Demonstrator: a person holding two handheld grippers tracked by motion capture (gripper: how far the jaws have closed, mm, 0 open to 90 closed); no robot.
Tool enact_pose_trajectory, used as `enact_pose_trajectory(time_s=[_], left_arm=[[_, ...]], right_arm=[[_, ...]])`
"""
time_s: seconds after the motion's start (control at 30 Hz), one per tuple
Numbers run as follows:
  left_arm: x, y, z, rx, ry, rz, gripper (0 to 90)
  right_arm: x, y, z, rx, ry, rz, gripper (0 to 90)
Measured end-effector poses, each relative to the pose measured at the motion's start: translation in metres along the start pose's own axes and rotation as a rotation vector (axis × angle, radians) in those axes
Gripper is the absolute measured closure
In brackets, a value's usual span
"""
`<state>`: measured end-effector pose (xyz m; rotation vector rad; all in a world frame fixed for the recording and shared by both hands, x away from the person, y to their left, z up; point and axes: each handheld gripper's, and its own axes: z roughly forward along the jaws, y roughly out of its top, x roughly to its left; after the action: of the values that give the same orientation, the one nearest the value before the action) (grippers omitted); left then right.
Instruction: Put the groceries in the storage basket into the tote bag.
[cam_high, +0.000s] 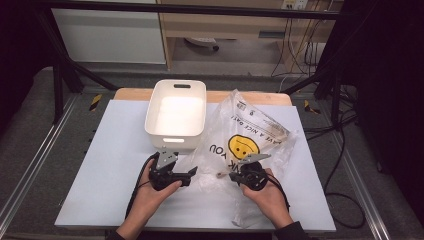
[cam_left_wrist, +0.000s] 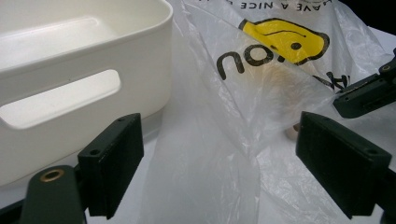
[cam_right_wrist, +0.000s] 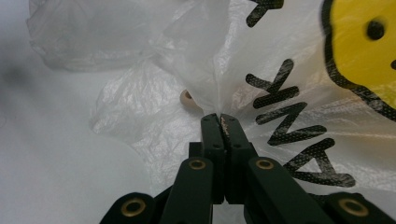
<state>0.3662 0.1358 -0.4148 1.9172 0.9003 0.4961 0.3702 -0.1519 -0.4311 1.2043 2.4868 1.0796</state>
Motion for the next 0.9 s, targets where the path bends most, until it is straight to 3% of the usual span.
enact_pose_trajectory(time_s=[0.17,0.27,0.63,0.73,0.9], left_arm=[[0.001,0.000,0.000,-0.004,0.004,-0.004,15.2],[0.002,0.001,0.001,-0.002,0.006,-0.007,15.2],[0.004,0.005,0.000,-0.012,0.010,-0.016,15.6],[0.004,0.007,0.000,-0.016,0.013,-0.024,16.5],[0.003,0.010,0.003,-0.012,0.015,-0.024,19.3]], right_arm=[[0.003,-0.001,0.003,0.009,0.006,-0.010,89.3],[0.002,-0.002,0.003,0.000,0.002,-0.011,83.2],[0.010,-0.007,-0.011,-0.085,-0.044,-0.038,28.5],[0.011,-0.008,-0.018,-0.109,-0.069,-0.032,18.4],[0.006,-0.014,-0.033,-0.170,-0.101,-0.019,10.4]])
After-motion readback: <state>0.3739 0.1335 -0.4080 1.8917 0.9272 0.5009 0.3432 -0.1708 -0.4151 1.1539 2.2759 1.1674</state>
